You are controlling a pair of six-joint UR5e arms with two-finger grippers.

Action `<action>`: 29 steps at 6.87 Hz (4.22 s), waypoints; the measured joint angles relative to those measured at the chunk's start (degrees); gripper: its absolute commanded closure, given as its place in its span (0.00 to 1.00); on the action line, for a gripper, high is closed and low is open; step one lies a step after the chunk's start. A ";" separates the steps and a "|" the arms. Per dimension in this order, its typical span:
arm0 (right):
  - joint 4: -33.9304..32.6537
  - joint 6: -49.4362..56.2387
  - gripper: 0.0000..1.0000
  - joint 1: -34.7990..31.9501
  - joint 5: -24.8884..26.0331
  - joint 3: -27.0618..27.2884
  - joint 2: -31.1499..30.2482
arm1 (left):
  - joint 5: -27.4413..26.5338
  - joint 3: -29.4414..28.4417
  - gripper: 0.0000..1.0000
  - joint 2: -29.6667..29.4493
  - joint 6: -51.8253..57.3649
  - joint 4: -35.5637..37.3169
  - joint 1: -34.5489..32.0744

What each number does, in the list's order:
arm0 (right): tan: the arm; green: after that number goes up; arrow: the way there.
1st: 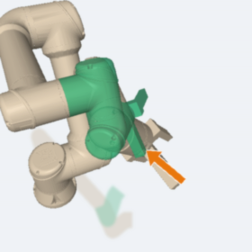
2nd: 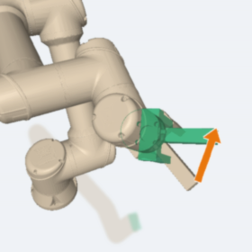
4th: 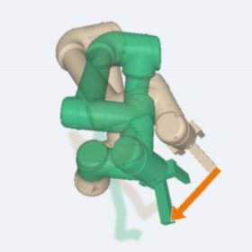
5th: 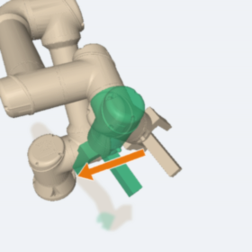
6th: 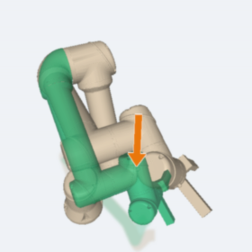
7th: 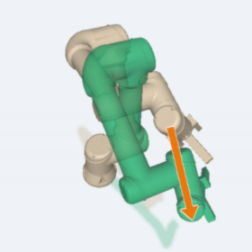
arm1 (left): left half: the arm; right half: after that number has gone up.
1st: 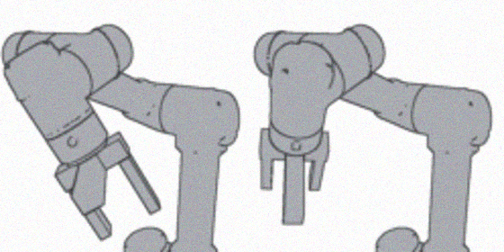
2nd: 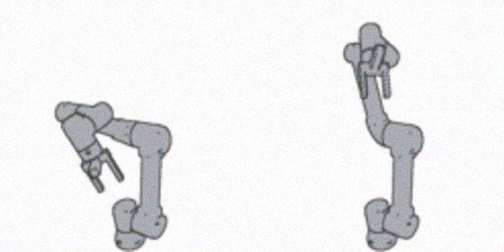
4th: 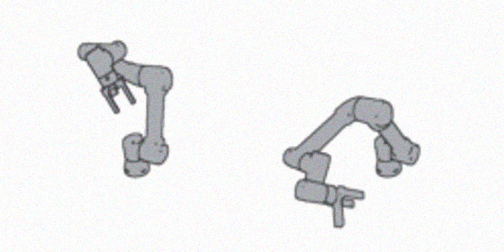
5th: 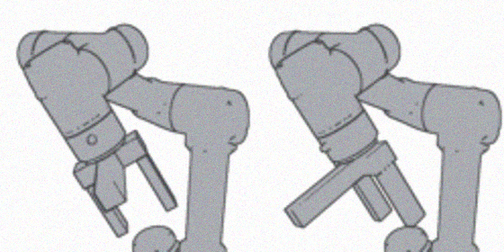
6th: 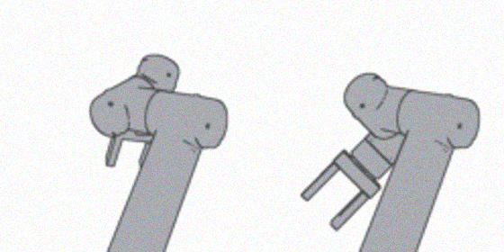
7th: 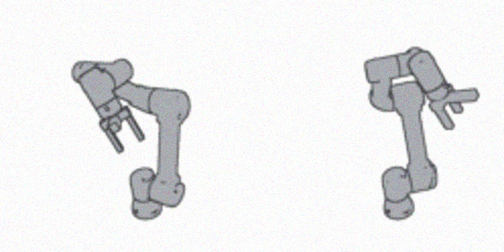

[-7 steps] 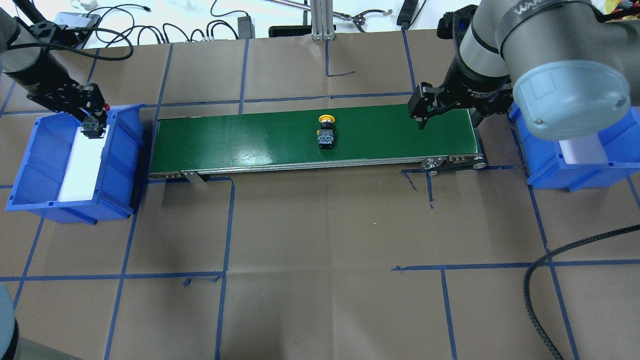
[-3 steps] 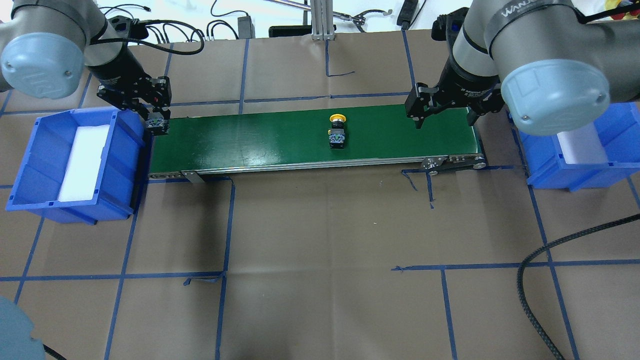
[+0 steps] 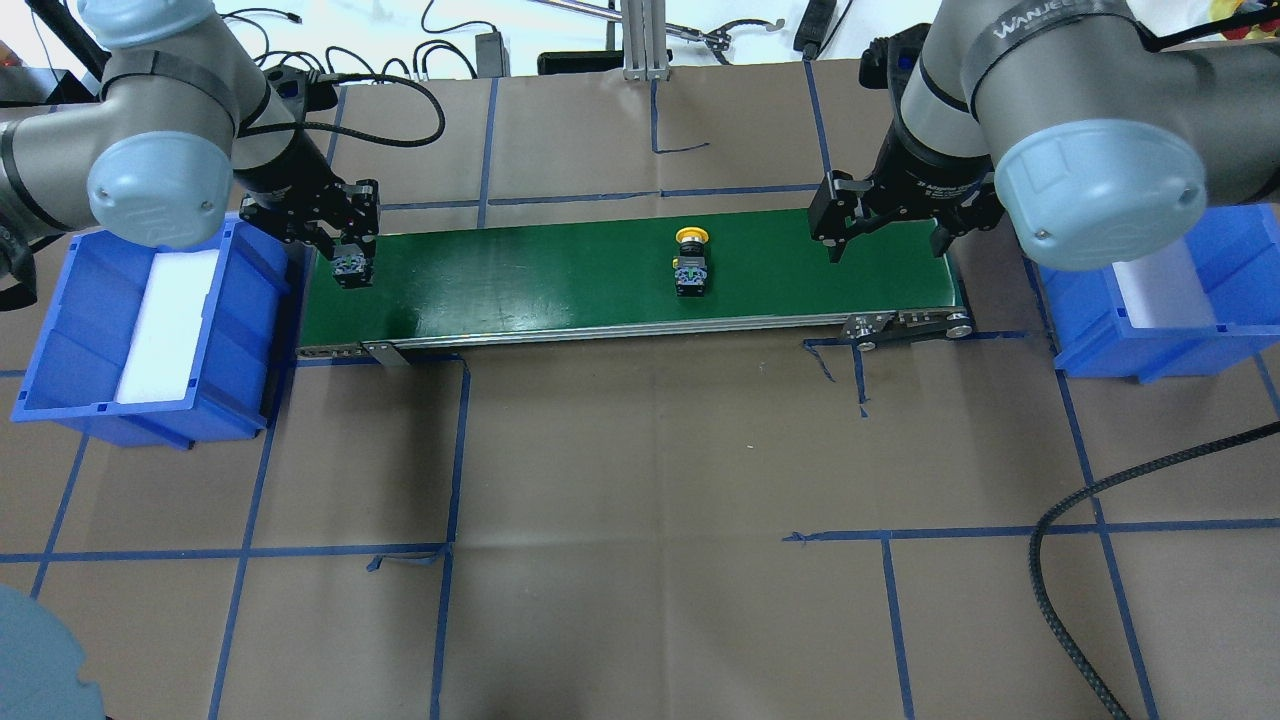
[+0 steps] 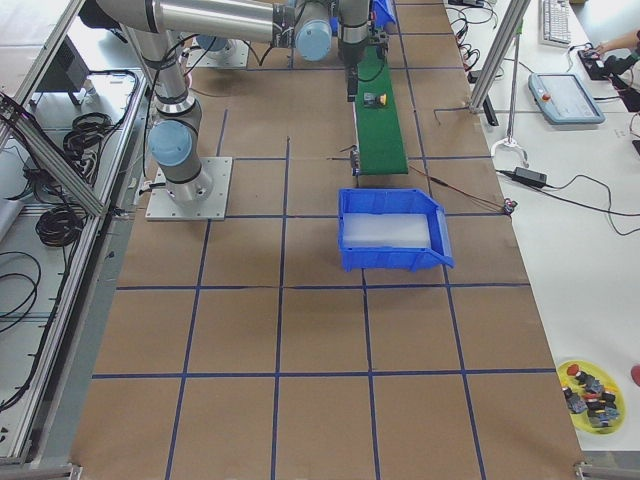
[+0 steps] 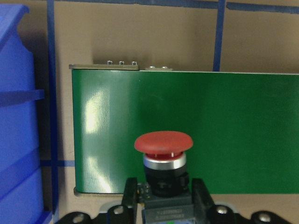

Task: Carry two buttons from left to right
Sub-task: 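Carry the red button to the belt while the right gripper descends, then release the red button on the belt while the right gripper grasps the yellow button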

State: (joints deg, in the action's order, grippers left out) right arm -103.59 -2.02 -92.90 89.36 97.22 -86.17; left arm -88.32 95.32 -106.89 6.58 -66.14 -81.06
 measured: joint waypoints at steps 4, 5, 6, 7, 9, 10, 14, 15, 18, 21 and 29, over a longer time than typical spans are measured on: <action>-0.61 -0.34 0.00 0.18 -0.22 -0.15 5.61 | -0.01 1.57 0.97 -3.17 3.72 3.69 0.10; -1.62 -0.51 0.00 0.25 -0.64 -0.26 6.69 | -0.01 1.60 0.83 -3.85 3.83 3.86 0.10; -4.42 -0.72 0.00 0.28 -0.91 -0.27 8.02 | -0.01 1.62 0.18 -4.43 3.66 3.95 0.11; -7.61 -0.99 0.00 0.28 -1.02 -0.18 9.17 | -0.01 1.62 0.00 -4.71 3.38 4.03 0.11; -12.78 -1.36 0.00 0.27 -1.09 -0.22 11.21 | -0.10 1.54 0.00 -4.67 3.03 4.01 0.11; -13.89 -1.99 0.00 0.27 -1.11 -0.40 12.36 | -0.17 1.33 0.00 -4.27 2.98 3.83 0.11; -19.95 -3.91 0.00 0.49 -6.87 -0.71 15.30 | -0.25 -0.26 0.00 1.15 2.49 -1.86 -0.34; -20.53 -4.03 0.00 0.51 -7.96 -0.73 15.92 | -0.21 0.15 0.00 3.55 1.65 -3.55 -1.18; -20.93 -8.63 0.00 0.55 -7.41 -0.24 17.22 | -0.24 1.07 0.00 12.04 -2.40 -12.29 -5.38; -20.66 -9.53 0.00 0.59 -3.33 -0.28 19.28 | -0.19 1.43 0.00 17.29 -3.10 -19.10 -6.09; -20.02 -2.66 0.97 1.10 1.05 -0.66 20.30 | -1.91 0.42 0.00 18.60 -3.29 -18.93 -6.20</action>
State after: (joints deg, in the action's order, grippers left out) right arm -123.60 -4.68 -91.79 90.41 96.56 -65.87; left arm -90.23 95.74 -88.28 3.28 -85.07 -87.26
